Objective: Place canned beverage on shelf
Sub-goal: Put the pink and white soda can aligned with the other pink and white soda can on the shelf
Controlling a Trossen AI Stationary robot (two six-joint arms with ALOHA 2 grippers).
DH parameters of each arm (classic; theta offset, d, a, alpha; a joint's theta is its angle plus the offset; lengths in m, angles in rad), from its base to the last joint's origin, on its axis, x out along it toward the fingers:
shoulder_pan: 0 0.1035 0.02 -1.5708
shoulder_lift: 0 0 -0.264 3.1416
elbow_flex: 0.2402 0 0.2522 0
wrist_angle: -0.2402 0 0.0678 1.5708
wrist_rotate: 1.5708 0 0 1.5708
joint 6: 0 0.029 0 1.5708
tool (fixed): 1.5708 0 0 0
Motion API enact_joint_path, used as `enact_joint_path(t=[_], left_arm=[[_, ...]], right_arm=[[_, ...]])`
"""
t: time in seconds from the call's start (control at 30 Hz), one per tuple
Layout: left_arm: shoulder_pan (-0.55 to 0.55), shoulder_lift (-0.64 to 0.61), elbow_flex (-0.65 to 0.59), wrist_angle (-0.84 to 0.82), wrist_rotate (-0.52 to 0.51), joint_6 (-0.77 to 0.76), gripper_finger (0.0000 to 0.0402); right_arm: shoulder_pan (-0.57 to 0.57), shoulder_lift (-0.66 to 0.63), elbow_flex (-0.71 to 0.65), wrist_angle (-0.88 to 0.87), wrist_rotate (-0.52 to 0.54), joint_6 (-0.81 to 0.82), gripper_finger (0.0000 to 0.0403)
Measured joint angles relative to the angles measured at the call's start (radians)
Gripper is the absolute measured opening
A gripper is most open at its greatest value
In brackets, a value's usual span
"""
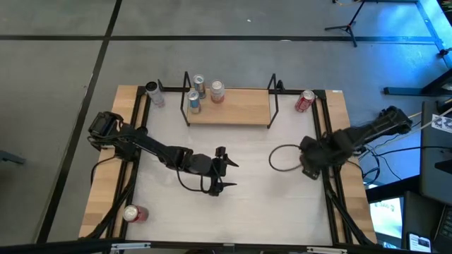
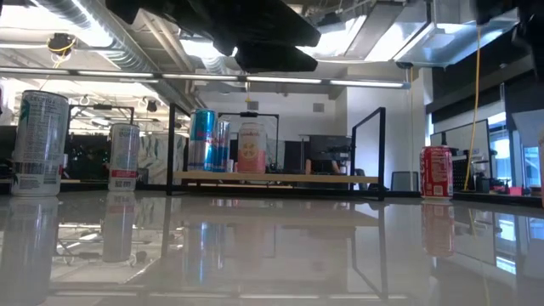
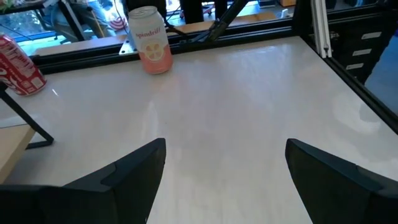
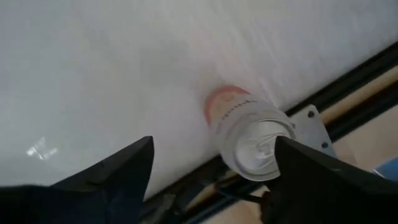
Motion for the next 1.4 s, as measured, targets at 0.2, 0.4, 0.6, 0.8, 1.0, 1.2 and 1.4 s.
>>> enact_joint_path(t=[0.2, 0.4, 0.6, 0.8, 1.0, 1.2, 1.4], left_arm=[[0.0, 0.0, 0.0, -0.001, 0.0, 0.001, 0.0322], [-0.001, 0.0, 0.0, -0.003, 0.0, 0.001, 0.0322], [-0.001, 0.0, 0.0, -0.003, 0.0, 0.0, 0.0322], [0.0, 0.0, 0.0, -0.002, 0.0, 0.001, 0.0322], [0.0, 0.0, 0.0, -0.002, 0.0, 0.001, 0.0322], [-0.001, 0.0, 0.0, -0.001, -0.001, 0.001, 0.0322], [-0.005, 0.001, -0.001, 0.024, -0.003, 0.002, 0.0322]], right_arm=[[-0.153, -0.001, -0.078, 0.0, -0.041, -0.177, 0.0371], [-0.235, -0.001, -0.142, 0.0, -0.102, -0.233, 0.0369], [-0.276, -0.001, -0.214, 0.0, -0.067, -0.251, 0.0358], [-0.293, -0.001, -0.248, 0.007, -0.077, -0.273, 0.0356], [-0.292, 0.016, -0.27, 0.059, -0.118, -0.339, 0.0349], [-0.292, 0.049, -0.266, 0.078, -0.111, -0.391, 0.0279], [-0.291, 0.058, -0.259, 0.074, -0.109, -0.44, 0.0249]])
